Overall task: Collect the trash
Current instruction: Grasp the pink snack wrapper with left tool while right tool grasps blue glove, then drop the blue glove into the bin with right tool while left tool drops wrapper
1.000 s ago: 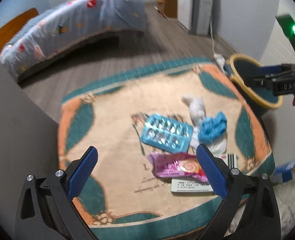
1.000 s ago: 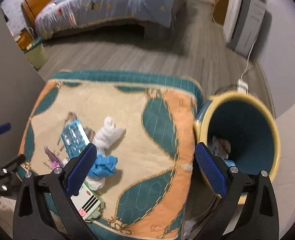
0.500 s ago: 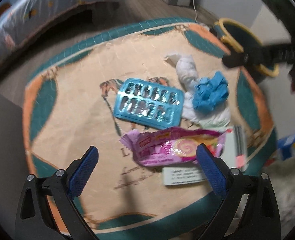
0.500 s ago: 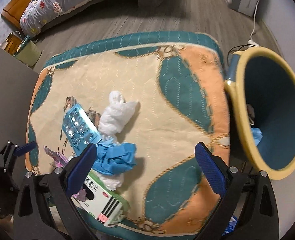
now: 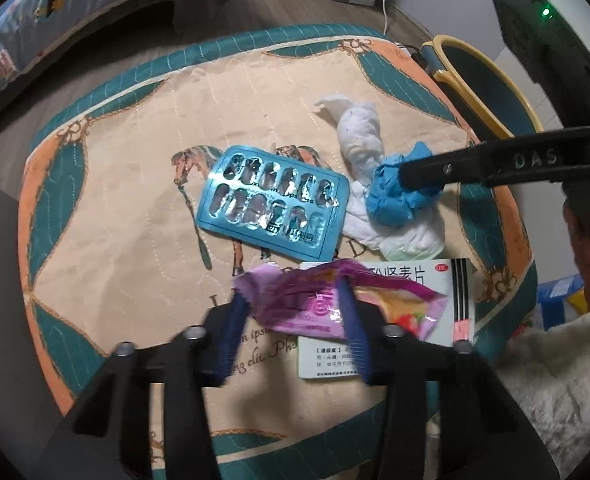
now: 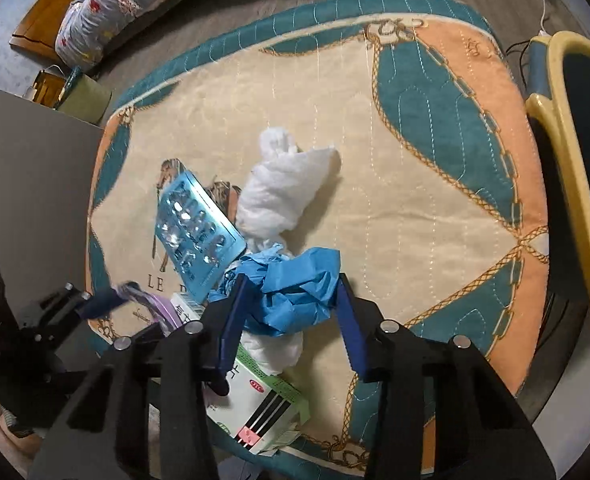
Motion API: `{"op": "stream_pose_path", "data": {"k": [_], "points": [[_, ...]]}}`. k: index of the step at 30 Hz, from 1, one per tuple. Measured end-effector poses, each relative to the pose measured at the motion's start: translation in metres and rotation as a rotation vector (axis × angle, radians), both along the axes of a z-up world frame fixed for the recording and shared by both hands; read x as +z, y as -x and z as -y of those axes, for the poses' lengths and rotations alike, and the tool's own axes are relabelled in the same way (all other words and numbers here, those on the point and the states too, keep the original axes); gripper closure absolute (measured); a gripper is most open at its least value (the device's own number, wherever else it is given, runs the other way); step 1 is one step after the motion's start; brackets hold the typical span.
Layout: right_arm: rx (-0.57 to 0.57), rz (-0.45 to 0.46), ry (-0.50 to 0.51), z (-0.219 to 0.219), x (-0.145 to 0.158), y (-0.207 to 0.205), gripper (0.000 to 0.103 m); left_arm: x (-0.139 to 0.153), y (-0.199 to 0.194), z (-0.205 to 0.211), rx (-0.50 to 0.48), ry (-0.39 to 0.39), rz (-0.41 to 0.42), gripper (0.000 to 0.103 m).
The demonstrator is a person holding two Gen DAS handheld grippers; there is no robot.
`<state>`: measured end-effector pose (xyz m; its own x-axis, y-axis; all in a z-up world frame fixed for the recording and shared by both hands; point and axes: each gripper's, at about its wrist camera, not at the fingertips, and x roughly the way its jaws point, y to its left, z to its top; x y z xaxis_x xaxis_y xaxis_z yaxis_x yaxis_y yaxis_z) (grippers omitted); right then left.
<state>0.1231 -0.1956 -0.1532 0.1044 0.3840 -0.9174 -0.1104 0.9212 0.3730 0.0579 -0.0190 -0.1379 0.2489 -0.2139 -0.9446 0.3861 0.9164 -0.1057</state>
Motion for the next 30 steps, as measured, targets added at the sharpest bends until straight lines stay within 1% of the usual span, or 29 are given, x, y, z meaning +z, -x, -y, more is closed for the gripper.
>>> {"op": "stream_pose_path", "data": {"k": [2,4,7,8,14,17,19,23,27,30], "points": [[0.007,0.014,0.012,0.0,0.006,0.0,0.073,0.002,0.0,-0.002,-0.002,-0.007,0.005,0.078],[0.007,0.036,0.02,0.002,0.013,0.0,0.074,0.003,-0.001,-0.004,0.008,-0.007,0.004,0.086],[0.002,0.068,0.032,0.008,0.028,0.0,0.075,0.01,0.0,-0.004,-0.001,-0.007,0.024,0.094],[0.0,0.079,0.033,0.011,0.033,0.0,0.075,0.012,0.001,-0.003,-0.004,-0.001,0.029,0.095],[-0.036,0.182,0.068,0.031,0.071,-0.004,0.075,0.029,0.004,0.005,-0.033,0.016,0.08,0.097],[-0.082,0.224,0.079,0.049,0.088,-0.007,0.075,0.044,0.005,0.007,-0.025,0.033,0.132,0.097],[-0.113,0.254,0.103,0.062,0.098,-0.008,0.075,0.055,0.004,0.004,-0.004,0.045,0.166,0.097],[-0.164,0.289,0.139,0.091,0.11,-0.009,0.075,0.071,0.002,0.004,0.037,0.047,0.211,0.097],[-0.271,0.324,0.105,0.129,0.118,-0.011,0.075,0.088,0.006,0.012,0.045,0.007,0.271,0.097],[-0.321,0.338,0.146,0.154,0.117,-0.015,0.075,0.103,0.006,0.016,0.052,-0.004,0.304,0.097]]}}
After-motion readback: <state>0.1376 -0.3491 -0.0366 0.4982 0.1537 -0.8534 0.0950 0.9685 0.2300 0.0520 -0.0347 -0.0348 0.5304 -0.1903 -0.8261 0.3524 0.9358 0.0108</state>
